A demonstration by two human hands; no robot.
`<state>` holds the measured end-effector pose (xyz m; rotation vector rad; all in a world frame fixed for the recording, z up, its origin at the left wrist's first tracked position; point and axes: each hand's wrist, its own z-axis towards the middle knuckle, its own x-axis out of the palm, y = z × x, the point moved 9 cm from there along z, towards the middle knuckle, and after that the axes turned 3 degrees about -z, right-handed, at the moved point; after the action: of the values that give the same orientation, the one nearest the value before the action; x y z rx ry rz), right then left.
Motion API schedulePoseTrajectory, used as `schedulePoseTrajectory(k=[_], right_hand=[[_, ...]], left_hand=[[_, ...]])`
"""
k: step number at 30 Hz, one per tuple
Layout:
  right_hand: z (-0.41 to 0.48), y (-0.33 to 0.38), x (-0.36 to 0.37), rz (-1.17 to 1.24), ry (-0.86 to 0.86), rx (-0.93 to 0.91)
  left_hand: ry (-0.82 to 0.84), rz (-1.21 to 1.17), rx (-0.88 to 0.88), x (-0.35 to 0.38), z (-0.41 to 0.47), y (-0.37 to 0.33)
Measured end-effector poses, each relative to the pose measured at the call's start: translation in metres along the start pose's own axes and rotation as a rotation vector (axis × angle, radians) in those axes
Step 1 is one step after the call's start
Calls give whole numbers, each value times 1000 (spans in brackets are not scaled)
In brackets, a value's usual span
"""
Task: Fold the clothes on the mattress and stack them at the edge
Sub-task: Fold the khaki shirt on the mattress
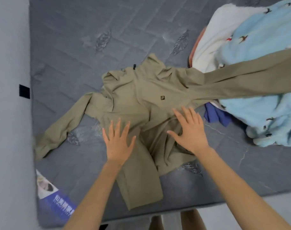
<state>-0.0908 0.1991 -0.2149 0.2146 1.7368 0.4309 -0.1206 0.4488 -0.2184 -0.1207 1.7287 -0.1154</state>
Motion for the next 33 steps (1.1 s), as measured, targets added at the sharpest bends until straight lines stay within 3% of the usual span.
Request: schedulePoseTrajectory(k=[4,7,11,14,16,18,20,22,25,27,30,33], right_hand=[[-31,-3,40,-86,111,41],[-58,-23,71,-153,322,174],[-94,-43,95,-165,542,350],[-107,-56,100,-79,525,487],[-110,-65,98,8,461,566],[-107,-70,92,95,370,604],[-108,-70,83,208,290,609],[-114,-70,77,385,266,647],[-134,-65,79,839,347,772],[-148,-57,79,1081,447,842],[-169,-58,79,1288,575,935],[-178,-75,79,1448,504,1021]], left_hand=[[88,-10,-97,32,-53,48],[290,-36,-210,69,-96,66],[434,-344,-431,107,-152,59],[357,-706,-691,121,-178,45],[248,-805,-870,126,-189,44],[222,-661,-937,128,-196,44],[281,-453,-886,132,-203,36],[304,-395,-845,140,-205,32],[211,-568,-848,138,-204,34],[38,-735,-858,122,-207,39],[-263,-842,-925,86,-225,54],[-487,-873,-939,57,-237,80]])
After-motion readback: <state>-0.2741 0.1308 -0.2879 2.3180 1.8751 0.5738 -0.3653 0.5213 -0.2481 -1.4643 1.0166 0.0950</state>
